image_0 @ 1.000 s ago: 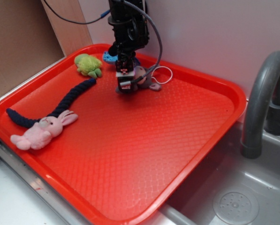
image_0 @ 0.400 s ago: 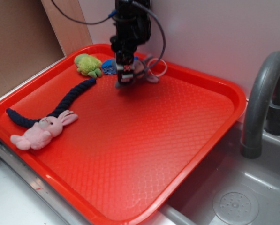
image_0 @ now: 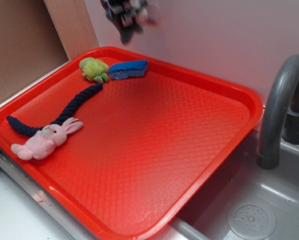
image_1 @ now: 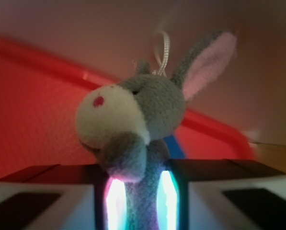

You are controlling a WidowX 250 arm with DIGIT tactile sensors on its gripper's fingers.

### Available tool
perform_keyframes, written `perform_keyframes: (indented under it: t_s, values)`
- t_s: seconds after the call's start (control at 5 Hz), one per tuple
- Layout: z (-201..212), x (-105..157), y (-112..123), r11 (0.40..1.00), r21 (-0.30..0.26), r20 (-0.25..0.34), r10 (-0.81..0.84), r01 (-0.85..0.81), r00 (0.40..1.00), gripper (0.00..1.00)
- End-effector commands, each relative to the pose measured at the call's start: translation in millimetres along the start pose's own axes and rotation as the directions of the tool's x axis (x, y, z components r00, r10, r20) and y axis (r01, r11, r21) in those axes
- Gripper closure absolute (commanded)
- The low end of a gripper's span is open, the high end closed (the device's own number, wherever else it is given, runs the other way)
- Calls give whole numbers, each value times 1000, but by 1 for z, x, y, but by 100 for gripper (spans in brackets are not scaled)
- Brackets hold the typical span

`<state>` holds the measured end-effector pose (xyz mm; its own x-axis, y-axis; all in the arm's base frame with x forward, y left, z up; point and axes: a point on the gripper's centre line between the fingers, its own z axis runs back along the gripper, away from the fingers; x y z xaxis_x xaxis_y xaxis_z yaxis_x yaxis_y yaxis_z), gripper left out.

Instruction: Grab the gray animal.

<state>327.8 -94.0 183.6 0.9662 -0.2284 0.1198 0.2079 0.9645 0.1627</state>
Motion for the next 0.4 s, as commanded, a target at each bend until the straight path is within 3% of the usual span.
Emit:
perform_keyframes:
  t_s: [0.0, 0.2]
  values:
    - [84, -29, 22, 910, -122, 99, 409, -397, 907, 100]
    - [72, -31, 29, 885, -165, 148, 458, -435, 877, 100]
